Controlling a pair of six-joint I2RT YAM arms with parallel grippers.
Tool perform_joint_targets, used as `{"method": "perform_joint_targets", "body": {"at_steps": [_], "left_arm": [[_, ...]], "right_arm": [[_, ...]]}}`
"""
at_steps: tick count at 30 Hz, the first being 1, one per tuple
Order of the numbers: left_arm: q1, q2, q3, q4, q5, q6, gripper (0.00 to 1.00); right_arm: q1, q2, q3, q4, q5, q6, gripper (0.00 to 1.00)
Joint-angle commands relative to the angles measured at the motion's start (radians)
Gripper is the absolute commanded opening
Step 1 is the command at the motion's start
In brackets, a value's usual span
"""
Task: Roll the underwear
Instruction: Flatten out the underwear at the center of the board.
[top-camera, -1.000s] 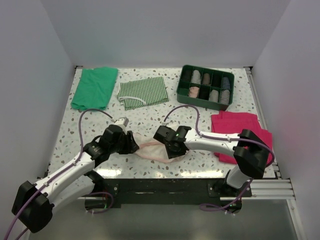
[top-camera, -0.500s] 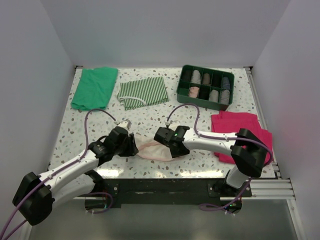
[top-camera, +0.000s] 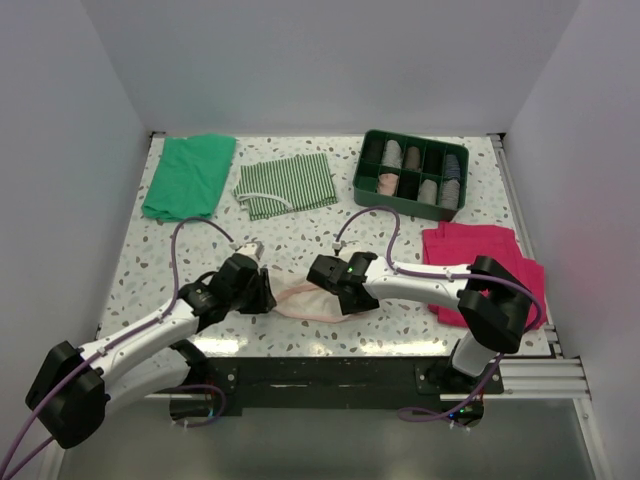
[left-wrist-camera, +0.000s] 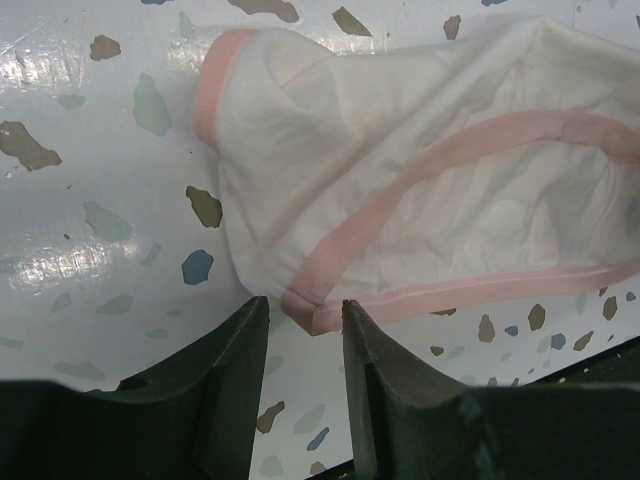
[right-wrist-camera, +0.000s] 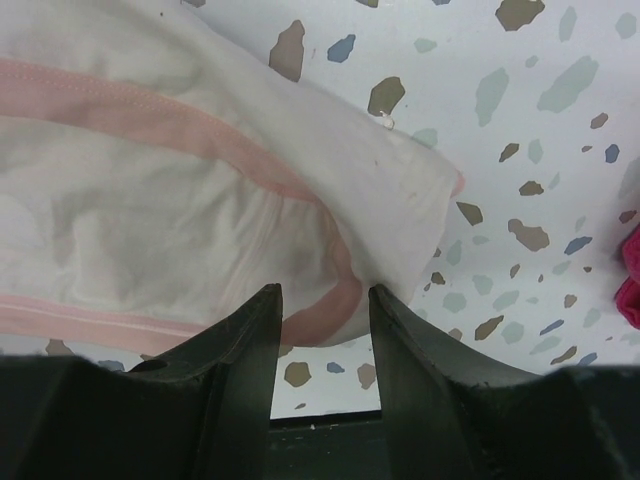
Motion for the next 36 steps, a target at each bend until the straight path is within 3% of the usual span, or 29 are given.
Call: {"method": "perform_joint_targets", "body": {"at_steps": [1, 11, 14, 15, 17, 31, 32, 36], "left_arm": [[-0.014, -0.002, 0.006, 0.027, -0.004, -0.010, 0.39], [-0.024, 0.024, -0.010, 0.049, 0.001, 0.000, 0.24], [-0.027, 0.037, -0.008, 0.056, 0.000, 0.001, 0.17], [-0.028, 0.037, -0.007, 0.053, 0.000, 0.003, 0.15], [-0.029, 0.034, -0.002, 0.047, -0.011, 0.000, 0.13], [-0.029, 0.008, 0.084, -0.020, -0.076, -0.003, 0.05], [-0.029, 0.004, 0.084, -0.021, -0.076, -0.004, 0.05], [-0.029, 0.006, 0.078, -0.012, -0.070, -0.004, 0.05]], "right_arm": [[-0.001, -0.003, 0.014, -0.005, 0.094, 0.056, 0.43], [-0.010, 0.086, 0.017, -0.011, 0.106, 0.048, 0.36], [-0.010, 0.085, 0.003, 0.001, 0.103, 0.051, 0.26], [-0.010, 0.079, -0.005, 0.009, 0.101, 0.054, 0.09], [-0.010, 0.048, -0.011, 0.018, 0.100, 0.048, 0.00], [-0.010, -0.214, 0.010, 0.050, 0.069, -0.024, 0.00], [-0.012, -0.214, 0.015, 0.008, 0.095, -0.016, 0.24], [-0.032, -0.170, -0.009, -0.016, 0.105, -0.012, 0.36]]}}
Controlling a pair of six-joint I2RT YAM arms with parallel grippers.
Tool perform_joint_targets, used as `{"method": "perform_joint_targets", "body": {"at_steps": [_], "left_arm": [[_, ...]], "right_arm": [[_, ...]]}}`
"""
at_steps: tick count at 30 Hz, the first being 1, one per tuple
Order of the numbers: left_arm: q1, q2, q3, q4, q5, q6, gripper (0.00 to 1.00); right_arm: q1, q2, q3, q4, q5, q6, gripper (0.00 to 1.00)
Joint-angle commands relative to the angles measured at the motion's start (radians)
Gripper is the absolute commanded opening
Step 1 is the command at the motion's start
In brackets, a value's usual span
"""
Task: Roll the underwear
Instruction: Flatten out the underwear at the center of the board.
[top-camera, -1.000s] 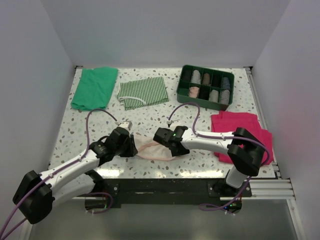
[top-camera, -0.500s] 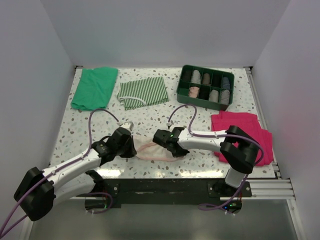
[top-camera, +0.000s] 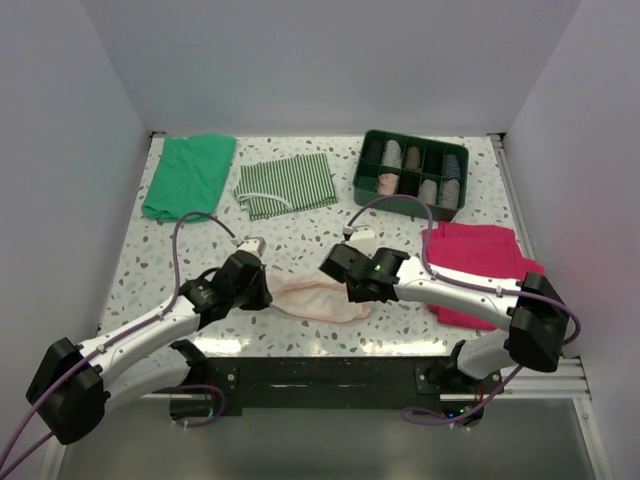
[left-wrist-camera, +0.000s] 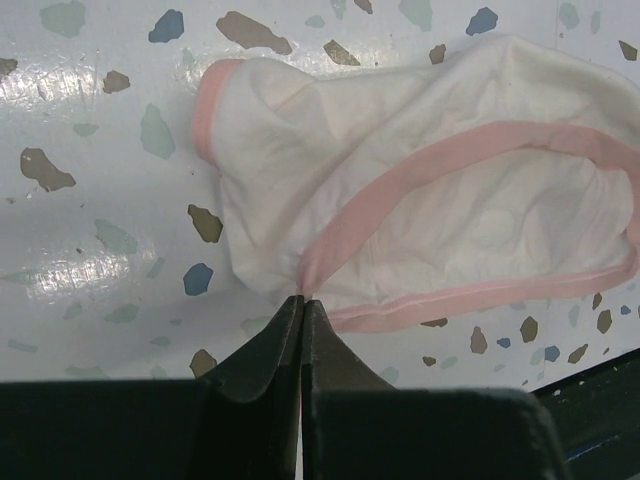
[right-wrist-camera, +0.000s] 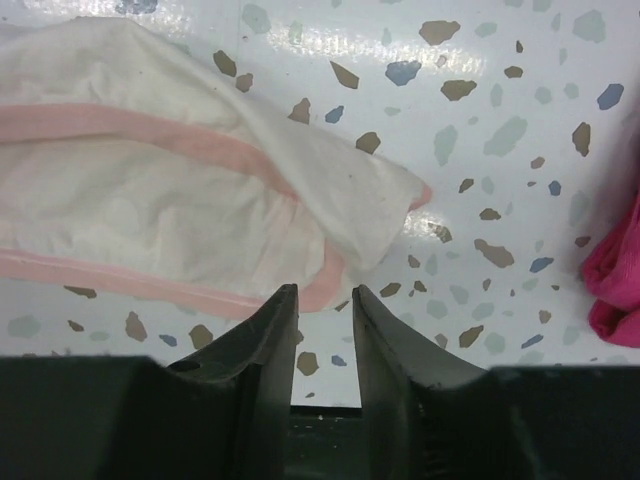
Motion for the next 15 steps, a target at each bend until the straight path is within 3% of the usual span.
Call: {"method": "perform_joint_targets", "body": {"at_steps": [1, 8, 15], "left_arm": [[-0.004, -0.011, 0.027, 0.007, -0.020, -0.004, 0.05], [-0.004, 0.000, 0.008, 0.013, -0.020, 0.000, 0.05], [-0.004, 0.001, 0.001, 0.019, -0.020, 0.005, 0.05]], "right_arm": [[-0.020, 0.041, -0.016, -0.020, 0.032, -0.001, 0.37], [-0.046, 0.086, -0.067, 0.049, -0.007, -0.019, 0.39], [-0.049, 0.130, -0.065, 0.093, -0.054, -0.047, 0.33]]}}
